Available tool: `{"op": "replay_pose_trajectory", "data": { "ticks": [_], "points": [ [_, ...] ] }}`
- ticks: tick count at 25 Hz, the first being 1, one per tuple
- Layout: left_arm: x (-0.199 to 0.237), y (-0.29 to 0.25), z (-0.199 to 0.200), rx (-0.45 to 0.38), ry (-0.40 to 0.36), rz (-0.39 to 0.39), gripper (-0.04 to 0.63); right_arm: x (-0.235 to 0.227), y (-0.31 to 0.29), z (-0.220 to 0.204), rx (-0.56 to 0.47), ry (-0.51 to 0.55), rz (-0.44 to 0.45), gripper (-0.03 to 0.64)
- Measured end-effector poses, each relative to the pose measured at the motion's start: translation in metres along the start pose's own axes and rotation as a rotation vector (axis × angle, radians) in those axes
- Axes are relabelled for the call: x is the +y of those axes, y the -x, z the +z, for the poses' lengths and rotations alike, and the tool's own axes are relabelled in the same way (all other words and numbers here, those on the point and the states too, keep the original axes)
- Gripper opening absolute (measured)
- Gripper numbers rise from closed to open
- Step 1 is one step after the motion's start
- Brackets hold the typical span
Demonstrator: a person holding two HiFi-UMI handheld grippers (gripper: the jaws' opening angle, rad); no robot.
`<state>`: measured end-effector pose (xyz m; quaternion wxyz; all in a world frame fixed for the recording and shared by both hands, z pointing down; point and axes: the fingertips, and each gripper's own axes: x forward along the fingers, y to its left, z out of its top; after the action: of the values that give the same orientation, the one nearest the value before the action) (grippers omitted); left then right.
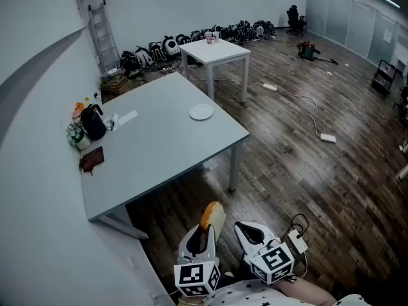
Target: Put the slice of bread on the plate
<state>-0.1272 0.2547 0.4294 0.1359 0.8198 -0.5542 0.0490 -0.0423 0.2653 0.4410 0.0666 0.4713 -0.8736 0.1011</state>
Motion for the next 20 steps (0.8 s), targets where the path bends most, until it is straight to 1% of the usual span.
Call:
{"op": "replay_pose_trajectory", "data": {
  "ticks": [5, 10, 14, 20],
  "points": [
    [0.01, -0.015, 0.003, -0.007, 0.019, 0.023, 0.087, -0.009, -0.017, 0.004, 0.006, 0.006, 0.018, -0.002],
    [0.026, -0.051, 0.006, 0.002, 0.028, 0.054, 0.087, -0.029, -0.056, 0.011, 0.002, -0.002, 0.063, -0.002],
    [0.038, -0.1, 0.02, -0.006, 0.027, 0.08, 0.087, -0.063, -0.099, 0.026, -0.005, 0.028, 0.106, -0.002],
    [0.046, -0.185, 0.057, -0.03, 0.021, 0.101, 0.087, -0.13, -0.158, 0.059, -0.004, 0.043, 0.124, -0.002]
  ]
}}
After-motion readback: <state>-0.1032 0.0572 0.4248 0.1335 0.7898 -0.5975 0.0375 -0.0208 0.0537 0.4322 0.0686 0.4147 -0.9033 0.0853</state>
